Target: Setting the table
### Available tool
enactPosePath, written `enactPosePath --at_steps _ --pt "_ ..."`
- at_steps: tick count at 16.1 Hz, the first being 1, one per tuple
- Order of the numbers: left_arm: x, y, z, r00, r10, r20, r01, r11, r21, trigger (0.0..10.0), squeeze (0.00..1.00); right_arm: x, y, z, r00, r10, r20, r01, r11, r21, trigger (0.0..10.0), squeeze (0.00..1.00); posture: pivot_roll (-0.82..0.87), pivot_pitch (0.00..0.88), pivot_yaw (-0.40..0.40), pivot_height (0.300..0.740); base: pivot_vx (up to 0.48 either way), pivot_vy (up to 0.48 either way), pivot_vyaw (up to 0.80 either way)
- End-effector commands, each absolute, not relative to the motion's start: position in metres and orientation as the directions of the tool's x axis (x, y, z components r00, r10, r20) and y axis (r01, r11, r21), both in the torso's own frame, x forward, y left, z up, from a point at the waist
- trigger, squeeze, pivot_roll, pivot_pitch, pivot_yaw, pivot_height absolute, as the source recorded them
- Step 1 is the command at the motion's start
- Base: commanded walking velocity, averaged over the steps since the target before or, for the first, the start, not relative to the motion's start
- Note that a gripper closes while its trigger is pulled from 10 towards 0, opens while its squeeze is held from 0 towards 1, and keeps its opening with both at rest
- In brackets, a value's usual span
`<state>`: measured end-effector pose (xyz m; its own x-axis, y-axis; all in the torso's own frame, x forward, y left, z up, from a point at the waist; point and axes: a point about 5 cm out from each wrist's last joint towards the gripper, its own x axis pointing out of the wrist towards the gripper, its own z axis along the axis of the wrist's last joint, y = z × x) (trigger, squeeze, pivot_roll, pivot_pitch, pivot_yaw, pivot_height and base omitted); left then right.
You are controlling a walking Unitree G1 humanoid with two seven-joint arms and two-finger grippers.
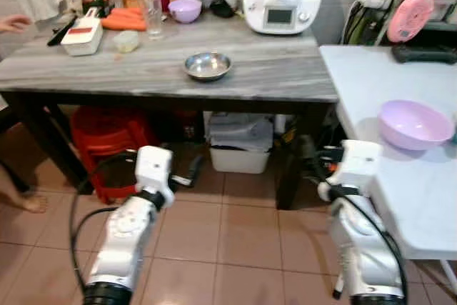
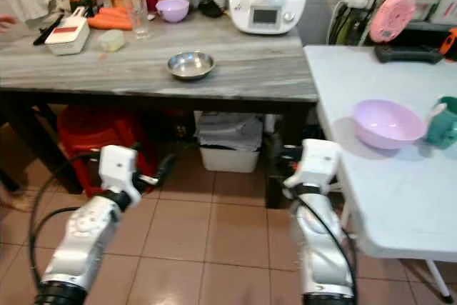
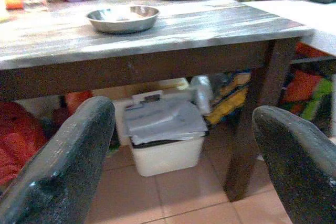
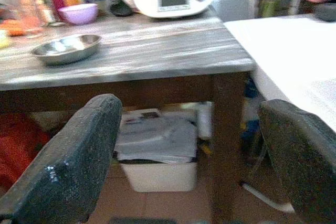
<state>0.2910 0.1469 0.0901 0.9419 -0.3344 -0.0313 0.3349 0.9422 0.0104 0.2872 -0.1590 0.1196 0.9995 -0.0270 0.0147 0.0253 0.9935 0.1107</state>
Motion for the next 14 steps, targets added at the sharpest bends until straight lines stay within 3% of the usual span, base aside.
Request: enactPosePath --at_steps 1,14 --pt "0.2902 0.1415 0.0894 0.934 -0.355 -0.033 0.355 0.935 -0.003 10.0 0.00 0.2864 -0.1660 0.1203 0.999 -0.043 0.012 0.042 0.994 0.104 10.0 0.00 0.02 0.000 0.032 0.740 0.000 -0.360 0.00" --pt "0.2910 0.1412 0.0889 0.933 -0.359 -0.035 0.359 0.933 -0.004 10.0 0.00 0.2876 -0.1642 0.1213 0.999 -0.038 0.017 0.036 0.994 0.102 10.0 0.00 0.02 0.000 0.032 0.740 0.000 -0.363 0.00"
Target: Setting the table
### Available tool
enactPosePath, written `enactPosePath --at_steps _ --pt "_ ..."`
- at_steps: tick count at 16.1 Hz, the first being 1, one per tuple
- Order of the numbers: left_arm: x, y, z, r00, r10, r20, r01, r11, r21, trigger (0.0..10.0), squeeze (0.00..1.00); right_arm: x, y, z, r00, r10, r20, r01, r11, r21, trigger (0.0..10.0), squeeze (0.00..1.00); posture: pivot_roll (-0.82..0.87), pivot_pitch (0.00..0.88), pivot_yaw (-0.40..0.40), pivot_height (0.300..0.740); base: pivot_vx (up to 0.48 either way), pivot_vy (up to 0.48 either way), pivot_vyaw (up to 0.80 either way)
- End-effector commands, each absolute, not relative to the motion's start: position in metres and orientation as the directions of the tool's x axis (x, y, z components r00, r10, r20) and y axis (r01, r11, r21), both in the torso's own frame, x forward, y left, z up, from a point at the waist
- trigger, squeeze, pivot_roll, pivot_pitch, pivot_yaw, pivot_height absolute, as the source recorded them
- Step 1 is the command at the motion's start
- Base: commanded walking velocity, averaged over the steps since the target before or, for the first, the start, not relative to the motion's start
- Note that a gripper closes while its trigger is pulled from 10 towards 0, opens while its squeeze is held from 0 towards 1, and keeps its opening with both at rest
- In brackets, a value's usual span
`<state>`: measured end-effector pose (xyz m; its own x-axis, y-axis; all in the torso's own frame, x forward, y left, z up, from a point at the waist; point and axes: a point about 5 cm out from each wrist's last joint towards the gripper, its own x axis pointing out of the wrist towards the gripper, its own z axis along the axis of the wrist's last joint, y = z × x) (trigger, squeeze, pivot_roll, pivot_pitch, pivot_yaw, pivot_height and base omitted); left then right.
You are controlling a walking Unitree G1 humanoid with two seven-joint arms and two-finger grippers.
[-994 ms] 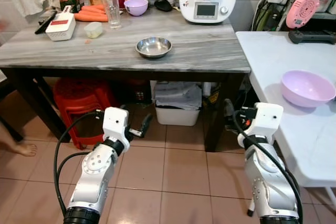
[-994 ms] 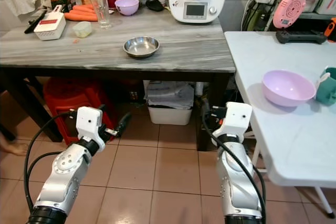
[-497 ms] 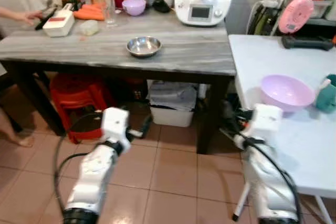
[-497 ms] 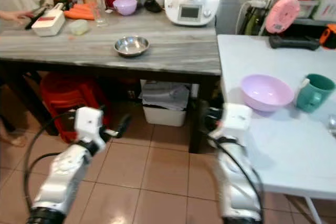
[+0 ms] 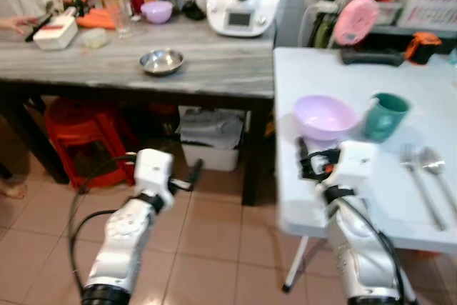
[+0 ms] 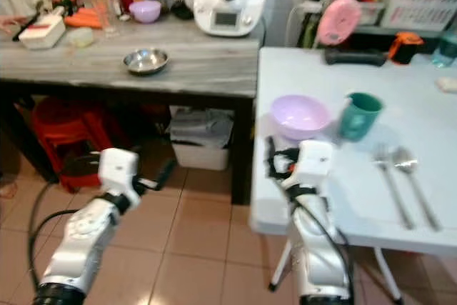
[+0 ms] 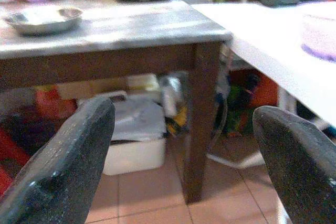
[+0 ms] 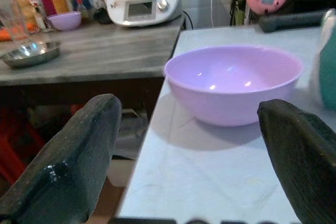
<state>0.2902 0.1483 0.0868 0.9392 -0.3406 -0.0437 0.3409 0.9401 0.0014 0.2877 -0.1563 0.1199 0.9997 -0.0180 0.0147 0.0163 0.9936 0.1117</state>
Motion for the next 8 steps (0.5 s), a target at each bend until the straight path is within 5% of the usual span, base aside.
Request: enactPosePath --at_steps 1,8 --pt "0.2910 0.1409 0.0888 0.933 -0.359 -0.035 0.360 0.933 -0.004 10.0 0.00 0.2875 -0.1644 0.1214 0.999 -0.037 0.018 0.035 0.994 0.100 10.0 0.00 0.02 0.000 0.031 0.740 0.000 -0.364 0.00" --pt "0.2901 0.1398 0.0876 0.931 -0.364 -0.038 0.364 0.931 0.005 10.0 0.00 0.2888 -0.1656 0.1254 0.998 -0.039 0.039 0.036 0.997 0.067 10.0 0.00 0.02 0.000 0.026 0.740 0.000 -0.377 0.00"
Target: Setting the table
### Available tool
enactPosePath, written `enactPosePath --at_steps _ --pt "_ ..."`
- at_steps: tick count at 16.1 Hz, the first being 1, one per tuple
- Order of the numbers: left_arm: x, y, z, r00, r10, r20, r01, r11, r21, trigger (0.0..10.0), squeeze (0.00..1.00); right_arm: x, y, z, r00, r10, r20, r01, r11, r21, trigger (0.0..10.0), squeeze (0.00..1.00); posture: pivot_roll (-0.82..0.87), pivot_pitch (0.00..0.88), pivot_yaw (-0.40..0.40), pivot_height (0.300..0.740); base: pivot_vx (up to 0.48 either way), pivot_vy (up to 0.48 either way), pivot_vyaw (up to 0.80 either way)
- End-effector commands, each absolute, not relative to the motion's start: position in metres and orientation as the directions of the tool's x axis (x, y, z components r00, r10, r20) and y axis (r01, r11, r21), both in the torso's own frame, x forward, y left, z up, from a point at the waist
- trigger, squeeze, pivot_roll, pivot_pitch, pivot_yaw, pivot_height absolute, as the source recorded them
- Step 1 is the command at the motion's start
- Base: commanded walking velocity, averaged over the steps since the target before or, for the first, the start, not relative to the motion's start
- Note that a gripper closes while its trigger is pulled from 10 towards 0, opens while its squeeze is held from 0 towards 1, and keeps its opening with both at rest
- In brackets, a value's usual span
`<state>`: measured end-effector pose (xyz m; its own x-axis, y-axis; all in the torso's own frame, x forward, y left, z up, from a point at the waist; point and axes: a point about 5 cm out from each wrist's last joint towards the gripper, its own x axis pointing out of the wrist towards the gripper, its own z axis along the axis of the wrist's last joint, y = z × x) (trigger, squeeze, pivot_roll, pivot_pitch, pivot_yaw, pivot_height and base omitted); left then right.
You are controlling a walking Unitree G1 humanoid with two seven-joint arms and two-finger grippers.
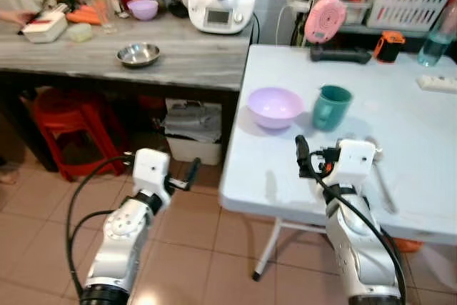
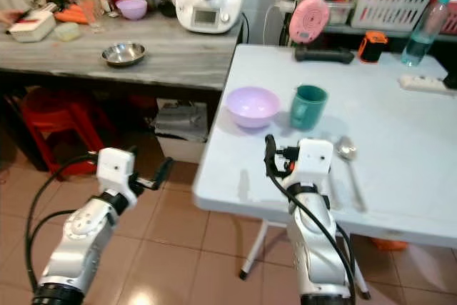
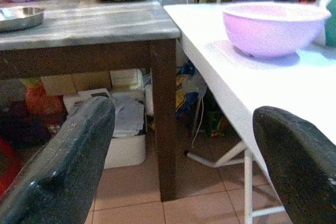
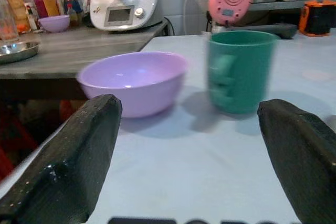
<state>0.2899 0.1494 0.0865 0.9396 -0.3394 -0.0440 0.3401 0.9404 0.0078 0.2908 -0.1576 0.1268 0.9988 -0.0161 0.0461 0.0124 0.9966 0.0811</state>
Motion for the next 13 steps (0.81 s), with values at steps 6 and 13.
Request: enactPosePath --at_steps 6,13 --pt "0.2901 0.1408 0.0924 0.929 -0.369 0.000 0.369 0.929 0.009 10.0 0.00 0.2879 -0.1625 0.1264 0.998 -0.025 0.053 0.022 0.999 0.040 10.0 0.00 0.02 0.000 0.029 0.740 0.000 -0.164 0.00" --pt "0.2871 0.1384 0.0948 0.912 -0.409 0.019 0.409 0.912 -0.025 10.0 0.00 0.2867 -0.1612 0.1283 0.997 -0.026 0.071 0.024 0.999 0.029 10.0 0.00 0.03 0.000 0.036 0.740 0.034 0.000 0.06"
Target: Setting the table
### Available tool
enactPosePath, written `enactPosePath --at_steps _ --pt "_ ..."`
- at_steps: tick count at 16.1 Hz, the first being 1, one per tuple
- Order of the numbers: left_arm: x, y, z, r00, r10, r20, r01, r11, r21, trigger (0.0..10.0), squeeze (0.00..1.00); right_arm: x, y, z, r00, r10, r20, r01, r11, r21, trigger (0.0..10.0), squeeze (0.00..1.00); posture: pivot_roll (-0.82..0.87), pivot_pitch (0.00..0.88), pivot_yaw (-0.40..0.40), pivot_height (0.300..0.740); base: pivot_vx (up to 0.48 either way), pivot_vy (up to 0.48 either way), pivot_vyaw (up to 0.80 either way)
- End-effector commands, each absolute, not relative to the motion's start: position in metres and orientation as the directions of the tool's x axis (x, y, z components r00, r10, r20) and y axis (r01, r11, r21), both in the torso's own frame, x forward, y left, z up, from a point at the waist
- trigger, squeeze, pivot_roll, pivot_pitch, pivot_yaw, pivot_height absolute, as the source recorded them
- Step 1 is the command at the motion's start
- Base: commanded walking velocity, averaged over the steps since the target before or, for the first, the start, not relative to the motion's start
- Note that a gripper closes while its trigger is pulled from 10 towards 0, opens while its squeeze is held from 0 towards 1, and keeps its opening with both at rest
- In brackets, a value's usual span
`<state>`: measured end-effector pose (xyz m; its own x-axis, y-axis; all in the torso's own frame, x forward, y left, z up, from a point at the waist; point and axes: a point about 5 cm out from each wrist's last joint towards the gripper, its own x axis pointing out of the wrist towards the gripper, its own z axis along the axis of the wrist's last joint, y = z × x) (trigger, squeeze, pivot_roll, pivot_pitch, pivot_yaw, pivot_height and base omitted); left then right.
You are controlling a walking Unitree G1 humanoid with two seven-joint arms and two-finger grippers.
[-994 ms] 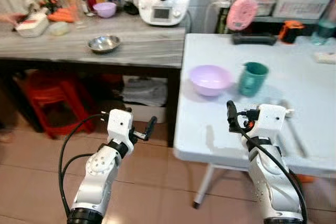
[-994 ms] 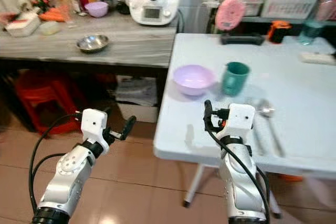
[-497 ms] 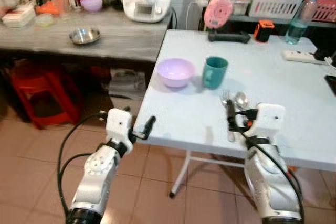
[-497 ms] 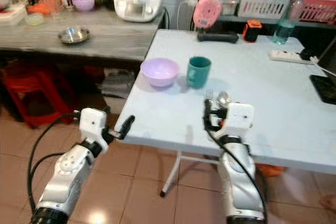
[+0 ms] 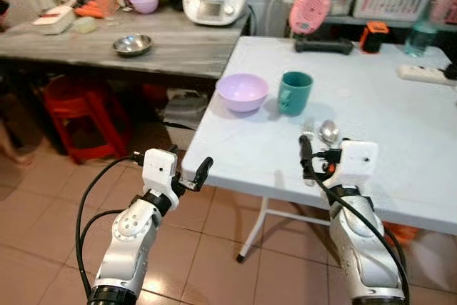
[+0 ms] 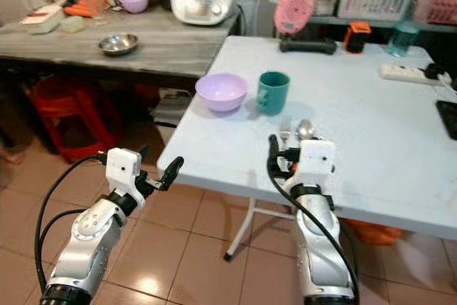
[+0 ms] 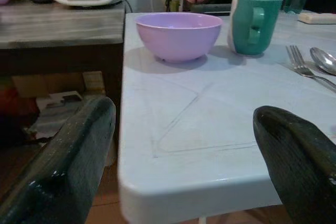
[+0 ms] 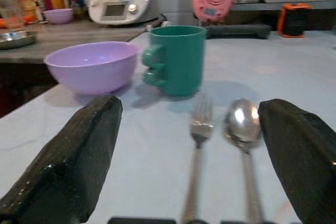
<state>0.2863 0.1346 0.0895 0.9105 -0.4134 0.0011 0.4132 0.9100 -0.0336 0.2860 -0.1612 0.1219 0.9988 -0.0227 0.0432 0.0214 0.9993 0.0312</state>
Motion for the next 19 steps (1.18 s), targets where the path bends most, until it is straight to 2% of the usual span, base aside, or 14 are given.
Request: enactPosePath --at_steps 1,11,19 --pt "0.2869 0.1379 0.0952 0.910 -0.414 0.020 0.414 0.910 -0.028 10.0 0.00 0.2867 -0.1610 0.1282 0.997 -0.026 0.072 0.024 0.999 0.031 10.0 0.00 0.02 0.000 0.036 0.740 0.240 0.000 0.00" --pt "0.2855 0.1353 0.0947 0.905 -0.424 0.019 0.425 0.905 -0.035 10.0 0.00 0.2855 -0.1611 0.1282 0.997 -0.016 0.073 0.014 0.999 0.034 10.0 0.00 0.02 0.000 0.035 0.740 0.261 0.000 0.00" --pt "0.2840 0.1379 0.0932 0.910 -0.415 0.011 0.416 0.909 -0.027 10.0 0.00 0.2837 -0.1565 0.1271 0.998 0.016 0.068 -0.017 1.000 0.017 10.0 0.00 0.02 0.000 0.033 0.740 0.000 0.000 0.00"
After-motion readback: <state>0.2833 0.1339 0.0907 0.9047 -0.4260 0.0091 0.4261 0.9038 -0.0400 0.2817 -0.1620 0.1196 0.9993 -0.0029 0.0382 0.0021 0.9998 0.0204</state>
